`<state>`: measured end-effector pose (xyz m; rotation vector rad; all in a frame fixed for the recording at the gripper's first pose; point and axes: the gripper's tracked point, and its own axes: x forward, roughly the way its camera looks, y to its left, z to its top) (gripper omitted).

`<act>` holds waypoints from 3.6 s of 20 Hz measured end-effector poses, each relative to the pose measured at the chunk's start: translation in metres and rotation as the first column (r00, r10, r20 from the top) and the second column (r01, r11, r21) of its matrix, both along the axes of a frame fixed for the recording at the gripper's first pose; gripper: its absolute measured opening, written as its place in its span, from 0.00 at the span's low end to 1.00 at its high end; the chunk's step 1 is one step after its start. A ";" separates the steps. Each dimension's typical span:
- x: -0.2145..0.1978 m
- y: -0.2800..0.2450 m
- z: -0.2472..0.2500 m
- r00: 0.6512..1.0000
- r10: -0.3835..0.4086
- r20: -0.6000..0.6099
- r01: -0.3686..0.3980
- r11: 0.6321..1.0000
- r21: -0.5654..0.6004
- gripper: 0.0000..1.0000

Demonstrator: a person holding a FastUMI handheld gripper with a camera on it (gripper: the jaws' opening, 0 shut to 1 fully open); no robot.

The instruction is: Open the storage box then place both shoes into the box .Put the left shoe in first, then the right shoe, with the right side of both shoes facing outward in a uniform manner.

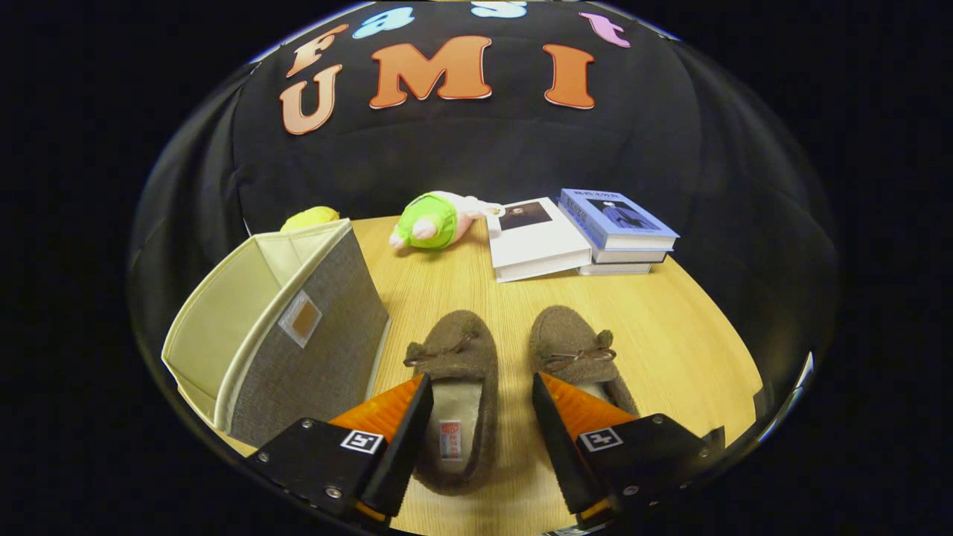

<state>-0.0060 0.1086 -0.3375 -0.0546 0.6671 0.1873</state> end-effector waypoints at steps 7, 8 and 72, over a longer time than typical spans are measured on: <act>-0.010 -0.001 -0.049 0.993 -0.007 -0.116 0.007 1.000 -0.001 0.54; -0.010 -0.001 -0.054 0.990 -0.017 -0.137 0.019 1.000 0.009 0.53; -0.028 0.252 0.093 0.977 0.050 -0.207 0.009 0.961 0.278 0.80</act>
